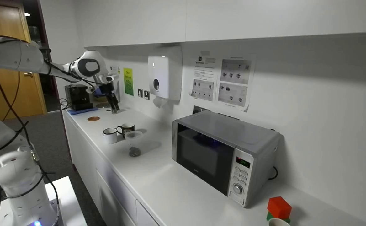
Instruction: Pick up the colourless cup from the countertop and pour its contents in the two cups.
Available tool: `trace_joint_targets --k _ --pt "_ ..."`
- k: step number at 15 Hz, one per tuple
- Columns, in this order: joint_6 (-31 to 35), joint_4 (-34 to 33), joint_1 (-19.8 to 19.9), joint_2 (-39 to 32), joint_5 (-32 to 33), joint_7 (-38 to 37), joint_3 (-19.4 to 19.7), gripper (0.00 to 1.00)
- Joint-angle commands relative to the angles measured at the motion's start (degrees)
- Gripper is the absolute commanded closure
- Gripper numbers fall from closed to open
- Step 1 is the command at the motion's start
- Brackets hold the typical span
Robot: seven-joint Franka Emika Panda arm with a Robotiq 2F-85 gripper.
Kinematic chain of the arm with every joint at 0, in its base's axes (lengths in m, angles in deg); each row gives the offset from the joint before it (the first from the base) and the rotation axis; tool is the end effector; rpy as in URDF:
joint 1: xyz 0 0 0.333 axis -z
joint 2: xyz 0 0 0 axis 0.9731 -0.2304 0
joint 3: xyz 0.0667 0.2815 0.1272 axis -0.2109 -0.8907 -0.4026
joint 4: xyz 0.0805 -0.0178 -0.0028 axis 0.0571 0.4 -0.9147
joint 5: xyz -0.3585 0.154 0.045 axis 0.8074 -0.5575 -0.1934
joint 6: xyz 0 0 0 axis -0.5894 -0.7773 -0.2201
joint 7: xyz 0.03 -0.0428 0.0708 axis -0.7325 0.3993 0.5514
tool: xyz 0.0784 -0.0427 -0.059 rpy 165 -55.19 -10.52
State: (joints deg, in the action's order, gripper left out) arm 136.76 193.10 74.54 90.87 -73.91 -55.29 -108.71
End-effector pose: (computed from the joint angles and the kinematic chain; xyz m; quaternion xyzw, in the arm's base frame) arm 0.4103 0.1853 0.5542 0.9857 -0.0455 0.1365 0.0882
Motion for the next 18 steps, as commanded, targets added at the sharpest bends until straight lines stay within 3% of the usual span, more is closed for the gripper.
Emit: trace_joint_targets --k 1,10,14,18 --pt "3.7 -1.4 -0.8 -3.8 2.3 7.4 3.9 0.0" --pt "1.5 -3.5 -1.2 -12.3 -4.9 19.7 12.5 0.0" --pt "-2.1 -6.7 -1.5 -16.9 -9.3 22.2 13.4 0.0" --pt "-3.8 -8.9 -1.0 -20.1 -7.3 20.9 13.3 0.0"
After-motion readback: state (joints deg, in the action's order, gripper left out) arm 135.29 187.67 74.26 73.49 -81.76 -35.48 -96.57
